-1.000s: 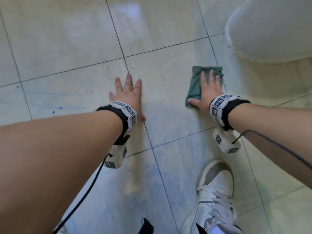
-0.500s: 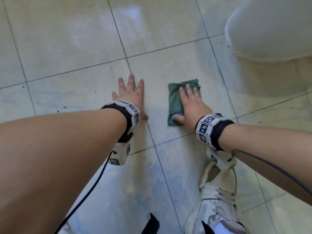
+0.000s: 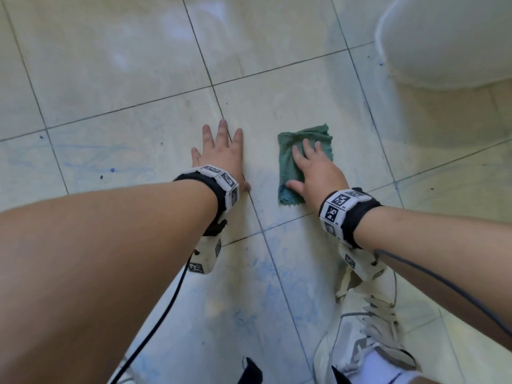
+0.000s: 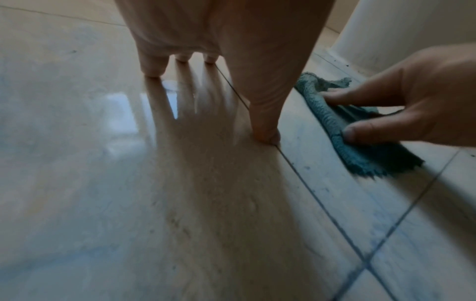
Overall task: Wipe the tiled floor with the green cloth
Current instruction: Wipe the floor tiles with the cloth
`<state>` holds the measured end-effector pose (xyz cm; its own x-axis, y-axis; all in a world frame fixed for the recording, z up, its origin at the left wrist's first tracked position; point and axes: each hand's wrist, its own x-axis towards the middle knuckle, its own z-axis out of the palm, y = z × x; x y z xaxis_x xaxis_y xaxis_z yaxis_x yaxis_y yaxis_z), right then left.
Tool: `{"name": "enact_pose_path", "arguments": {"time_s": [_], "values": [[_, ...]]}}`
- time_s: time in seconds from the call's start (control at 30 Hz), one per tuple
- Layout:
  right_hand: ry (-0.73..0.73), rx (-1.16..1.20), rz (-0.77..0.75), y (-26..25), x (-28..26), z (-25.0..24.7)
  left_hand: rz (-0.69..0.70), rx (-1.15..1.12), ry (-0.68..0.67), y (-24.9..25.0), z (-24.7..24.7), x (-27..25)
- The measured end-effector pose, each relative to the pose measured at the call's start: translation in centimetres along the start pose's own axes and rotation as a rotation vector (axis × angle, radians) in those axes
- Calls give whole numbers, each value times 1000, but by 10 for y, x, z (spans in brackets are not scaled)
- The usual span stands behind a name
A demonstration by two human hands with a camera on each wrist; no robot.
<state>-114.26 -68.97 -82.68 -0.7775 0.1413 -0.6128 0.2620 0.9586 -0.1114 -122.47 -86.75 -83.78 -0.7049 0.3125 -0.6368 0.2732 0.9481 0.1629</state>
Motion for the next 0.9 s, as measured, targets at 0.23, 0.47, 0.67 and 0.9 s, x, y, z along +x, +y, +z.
{"name": "enact_pose_path", "arguments": {"time_s": [0.23,0.47,0.67,0.9], "values": [[-51,42,-119,-21,-20,26,49,44,6,-2,3,-3],[127,153,353,92,3,-1,38,40,-16,0,0,-1],[0,76,102,5,-25,21,30,37,-19,1,0,0],[-144,4,-122,-15,-31,30,22,29,-21,2,1,2]]}}
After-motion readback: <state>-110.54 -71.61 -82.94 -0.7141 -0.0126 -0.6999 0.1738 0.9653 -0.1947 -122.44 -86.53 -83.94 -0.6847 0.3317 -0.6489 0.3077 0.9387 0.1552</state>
